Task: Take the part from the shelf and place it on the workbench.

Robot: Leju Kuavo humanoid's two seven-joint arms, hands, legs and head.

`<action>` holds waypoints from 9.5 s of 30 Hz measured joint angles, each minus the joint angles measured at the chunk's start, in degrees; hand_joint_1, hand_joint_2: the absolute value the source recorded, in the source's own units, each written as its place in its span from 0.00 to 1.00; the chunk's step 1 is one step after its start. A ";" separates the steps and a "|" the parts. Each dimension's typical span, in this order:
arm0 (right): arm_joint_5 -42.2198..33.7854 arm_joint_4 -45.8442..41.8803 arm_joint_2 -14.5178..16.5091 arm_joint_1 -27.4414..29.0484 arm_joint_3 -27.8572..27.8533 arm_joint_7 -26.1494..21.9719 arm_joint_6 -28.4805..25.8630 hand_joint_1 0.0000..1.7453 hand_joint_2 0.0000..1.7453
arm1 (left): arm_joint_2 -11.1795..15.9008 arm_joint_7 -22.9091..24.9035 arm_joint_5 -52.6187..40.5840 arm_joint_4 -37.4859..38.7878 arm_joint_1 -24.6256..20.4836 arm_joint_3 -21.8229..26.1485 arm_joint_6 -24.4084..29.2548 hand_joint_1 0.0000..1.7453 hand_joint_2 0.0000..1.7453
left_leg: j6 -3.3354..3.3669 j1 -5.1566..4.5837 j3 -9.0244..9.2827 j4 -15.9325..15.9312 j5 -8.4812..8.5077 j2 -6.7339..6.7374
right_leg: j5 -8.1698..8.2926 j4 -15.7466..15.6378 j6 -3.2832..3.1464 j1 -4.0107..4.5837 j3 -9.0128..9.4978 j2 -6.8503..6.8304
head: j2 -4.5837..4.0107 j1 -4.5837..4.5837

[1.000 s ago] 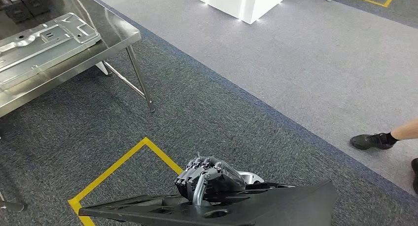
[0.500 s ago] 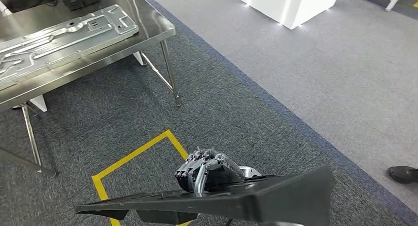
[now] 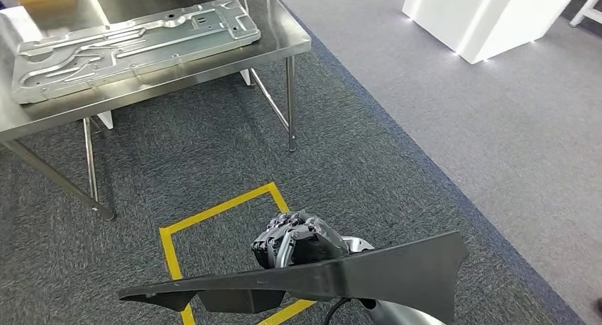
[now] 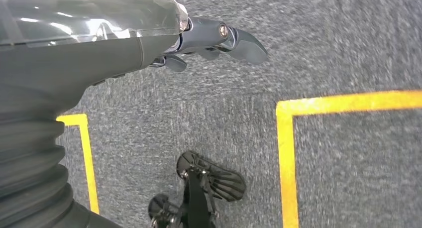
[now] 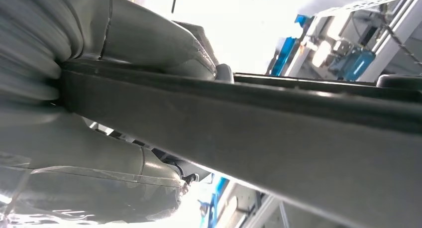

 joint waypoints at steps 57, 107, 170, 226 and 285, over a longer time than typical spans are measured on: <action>-0.43 -2.20 -1.13 1.71 -2.71 -0.56 -1.86 0.99 1.00 | 1.37 -4.32 1.64 0.00 0.18 1.24 -5.24 0.00 1.00 | -0.72 0.19 0.67 0.21 -1.05 1.56 | 6.35 -14.03 -0.01 -0.02 6.43 -0.30 | 0.00 0.00; -0.99 -3.25 -2.21 3.18 -4.74 -0.66 -1.04 0.99 1.00 | 1.51 -4.63 0.80 0.04 0.04 1.22 -5.77 0.00 1.00 | -3.28 0.29 -2.16 15.85 -12.64 1.21 | 10.16 -16.77 -2.69 0.24 5.49 0.32 | 0.00 0.00; -1.59 -13.60 -1.32 8.14 -10.56 -0.66 -1.99 0.99 1.00 | 1.54 -3.90 0.31 0.04 -0.52 1.22 -4.91 0.00 1.00 | -4.21 0.39 -5.74 15.99 -7.39 2.07 | 8.18 -16.65 -2.63 0.14 7.92 0.97 | 0.00 0.02; 84.60 47.67 -6.43 -41.11 -20.16 21.89 -48.59 0.99 1.00 | 0.49 -7.95 -3.28 0.09 -1.02 -0.51 -7.09 0.00 1.00 | -3.03 -0.18 -0.94 4.44 -3.28 1.60 | 11.03 -16.31 -2.01 -0.28 4.33 0.43 | 0.00 0.03; 16.22 43.35 11.76 -41.16 -31.60 5.90 -31.39 0.00 0.00 | -0.78 -8.22 -1.78 0.38 -1.98 -3.22 -5.06 0.00 0.00 | -2.06 -0.03 -1.33 0.70 0.80 1.18 | 11.38 -16.66 -2.22 0.91 4.27 0.08 | 0.00 0.03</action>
